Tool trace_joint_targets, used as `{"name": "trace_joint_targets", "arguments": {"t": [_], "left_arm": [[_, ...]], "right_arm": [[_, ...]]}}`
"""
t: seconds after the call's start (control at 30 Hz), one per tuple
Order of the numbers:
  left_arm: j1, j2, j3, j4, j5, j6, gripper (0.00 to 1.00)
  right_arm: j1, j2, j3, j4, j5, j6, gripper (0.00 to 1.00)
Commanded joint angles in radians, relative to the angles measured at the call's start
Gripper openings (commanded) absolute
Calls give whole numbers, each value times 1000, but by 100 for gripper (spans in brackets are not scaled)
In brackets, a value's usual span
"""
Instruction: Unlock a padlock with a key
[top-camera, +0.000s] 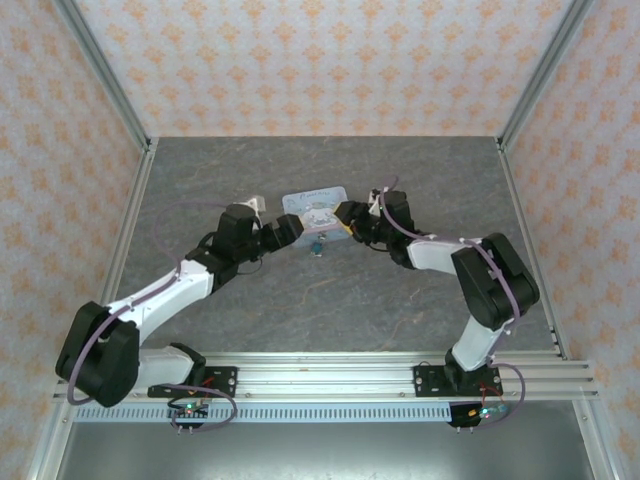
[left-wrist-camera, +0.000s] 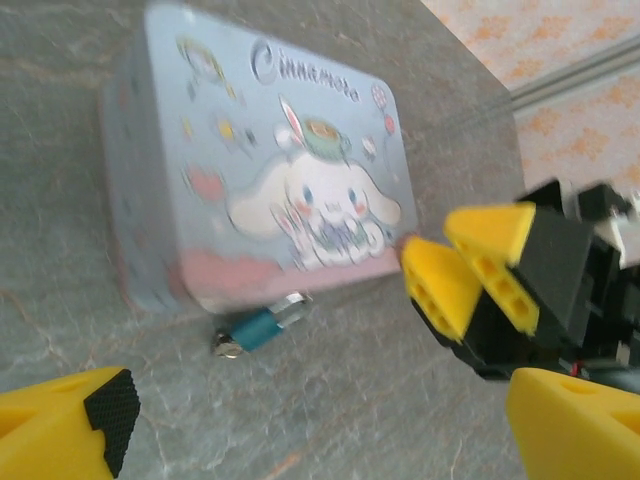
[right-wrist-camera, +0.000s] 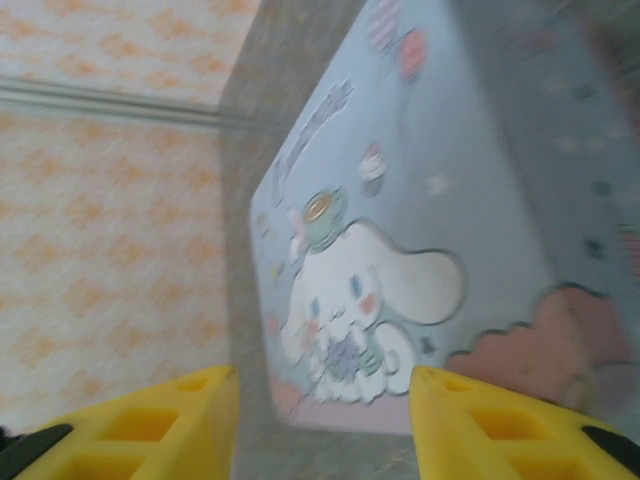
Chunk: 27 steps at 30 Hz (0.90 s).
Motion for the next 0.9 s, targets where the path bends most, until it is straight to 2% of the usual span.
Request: {"name": "trace_joint_targets", "arguments": {"t": [0.0, 0.17, 0.4, 0.7, 0.87], "left_arm": [[40, 69, 125, -105, -28, 25, 95], [81, 200, 302, -211, -26, 76, 96], [91, 322, 472, -310, -22, 130, 97], [109, 372, 484, -297, 23, 128, 98], [117, 375, 474, -272, 39, 114, 98]], "right_arm": [[7, -89, 0, -247, 21, -146, 48], [46, -149, -88, -274, 54, -193, 50], [118, -58, -211, -44, 111, -132, 51], [185, 64, -208, 114, 195, -165, 51], [200, 125, -161, 127, 215, -186, 52]]}}
